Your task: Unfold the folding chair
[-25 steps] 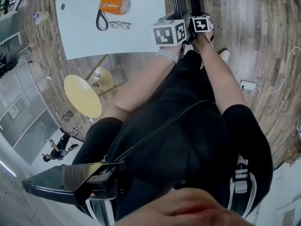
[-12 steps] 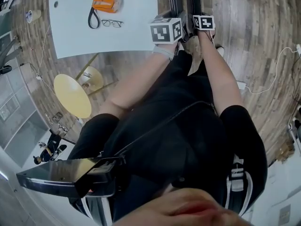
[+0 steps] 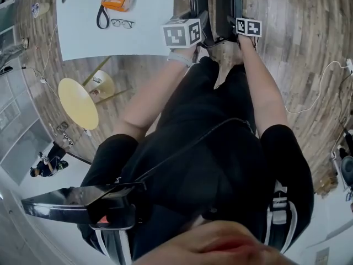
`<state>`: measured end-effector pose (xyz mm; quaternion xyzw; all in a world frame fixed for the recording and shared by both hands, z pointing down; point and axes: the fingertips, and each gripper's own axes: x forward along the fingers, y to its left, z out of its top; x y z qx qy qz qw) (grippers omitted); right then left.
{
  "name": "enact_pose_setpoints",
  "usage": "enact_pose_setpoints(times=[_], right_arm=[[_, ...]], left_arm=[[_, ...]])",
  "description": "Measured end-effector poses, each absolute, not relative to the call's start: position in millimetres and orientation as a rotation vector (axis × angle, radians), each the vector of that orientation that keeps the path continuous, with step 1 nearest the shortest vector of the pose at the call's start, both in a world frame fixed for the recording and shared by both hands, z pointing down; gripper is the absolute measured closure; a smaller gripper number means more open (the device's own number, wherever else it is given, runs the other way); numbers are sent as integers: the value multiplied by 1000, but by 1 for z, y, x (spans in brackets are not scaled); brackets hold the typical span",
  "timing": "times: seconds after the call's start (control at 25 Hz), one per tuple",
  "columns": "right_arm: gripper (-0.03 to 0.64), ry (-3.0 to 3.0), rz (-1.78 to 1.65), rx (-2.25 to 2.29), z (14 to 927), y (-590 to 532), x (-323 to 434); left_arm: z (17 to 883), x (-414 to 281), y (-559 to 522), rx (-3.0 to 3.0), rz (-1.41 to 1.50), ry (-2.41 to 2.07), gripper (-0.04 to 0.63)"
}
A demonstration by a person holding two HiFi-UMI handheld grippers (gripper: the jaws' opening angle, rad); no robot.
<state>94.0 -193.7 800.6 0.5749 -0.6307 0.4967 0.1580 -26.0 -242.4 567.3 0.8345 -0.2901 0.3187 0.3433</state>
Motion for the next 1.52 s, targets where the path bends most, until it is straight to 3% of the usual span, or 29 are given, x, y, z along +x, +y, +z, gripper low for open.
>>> enact_pose_setpoints(times=[1.0, 1.52], right_arm=[[402, -2322, 1903, 1429, 934, -67, 321], [402, -2426, 2114, 1324, 1024, -31, 387]], left_arm=[[651, -8, -221, 2144, 863, -658, 467], [703, 4, -213, 2082, 888, -636, 457]])
